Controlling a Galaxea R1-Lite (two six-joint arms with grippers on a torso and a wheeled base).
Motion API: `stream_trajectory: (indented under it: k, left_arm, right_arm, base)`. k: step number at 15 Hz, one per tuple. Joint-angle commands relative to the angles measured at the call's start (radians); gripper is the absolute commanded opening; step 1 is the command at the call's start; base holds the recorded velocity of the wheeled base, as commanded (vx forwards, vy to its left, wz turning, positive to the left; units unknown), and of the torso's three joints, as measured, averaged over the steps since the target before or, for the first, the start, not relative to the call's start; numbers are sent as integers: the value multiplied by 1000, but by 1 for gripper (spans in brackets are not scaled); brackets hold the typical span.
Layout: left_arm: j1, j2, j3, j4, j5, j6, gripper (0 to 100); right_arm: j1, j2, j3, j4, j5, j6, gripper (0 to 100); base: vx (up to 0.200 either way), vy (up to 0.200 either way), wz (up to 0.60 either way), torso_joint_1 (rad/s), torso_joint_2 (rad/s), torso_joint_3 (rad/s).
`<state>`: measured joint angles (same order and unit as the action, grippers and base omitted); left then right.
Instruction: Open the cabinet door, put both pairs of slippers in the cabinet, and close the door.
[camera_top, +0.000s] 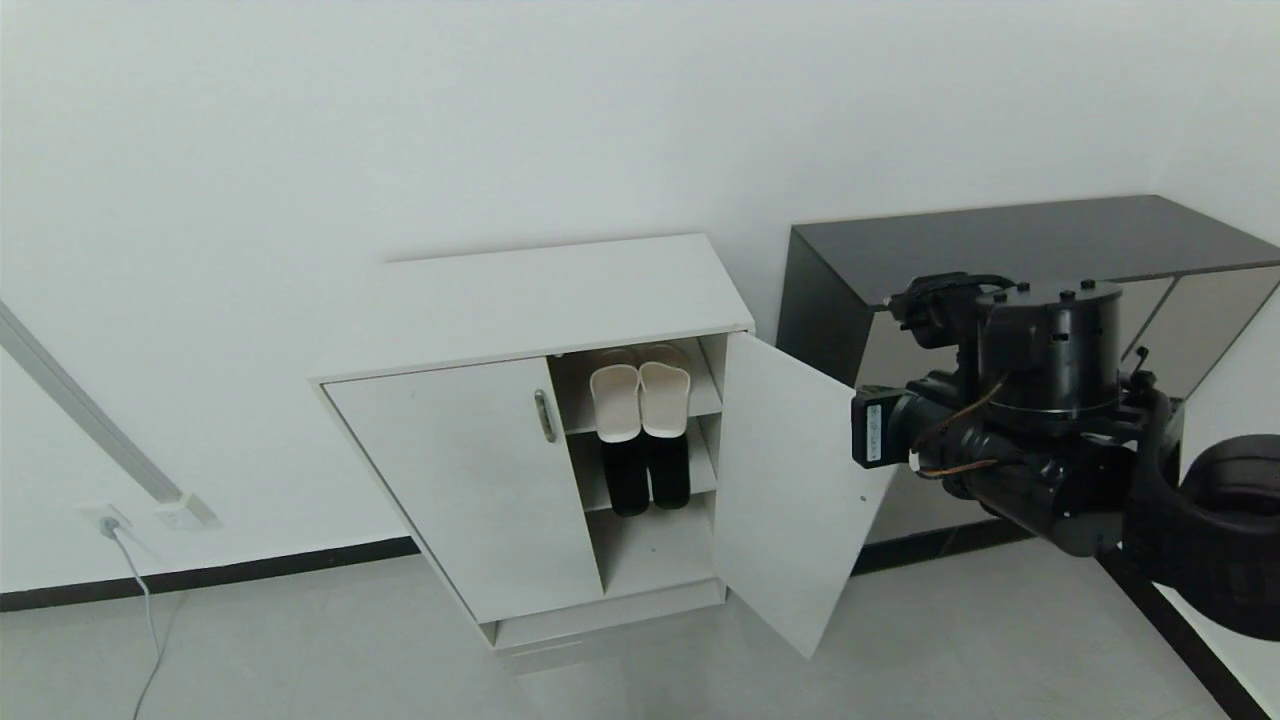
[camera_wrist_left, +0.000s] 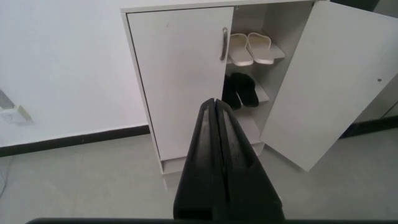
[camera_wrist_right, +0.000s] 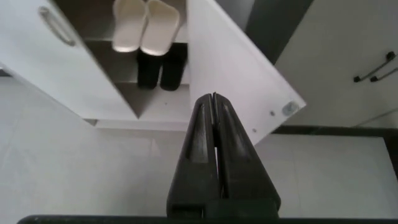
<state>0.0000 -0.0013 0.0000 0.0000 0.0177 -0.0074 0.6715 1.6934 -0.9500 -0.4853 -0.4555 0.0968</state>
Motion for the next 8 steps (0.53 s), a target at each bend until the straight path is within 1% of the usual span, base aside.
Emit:
stream_trajectory:
  k: [1, 4, 7, 8]
  left_arm:
    - [0, 1, 0, 0, 1, 0, 0]
    - [0, 1, 0, 0, 1, 0, 0]
    - [0, 1, 0, 0, 1, 0, 0]
    - [0, 1, 0, 0, 1, 0, 0]
  right_arm:
    - [-53, 48, -53, 10, 20, 4, 0]
    - [-112, 112, -121, 10, 37, 8, 0]
    - [-148, 158, -154, 10, 60, 8, 0]
    - [-178, 186, -162, 8, 63, 9, 0]
  base:
    - [0, 0, 0, 0, 0, 0]
    - [0, 0, 0, 0, 0, 0]
    - [0, 0, 0, 0, 0, 0]
    - [0, 0, 0, 0, 0, 0]
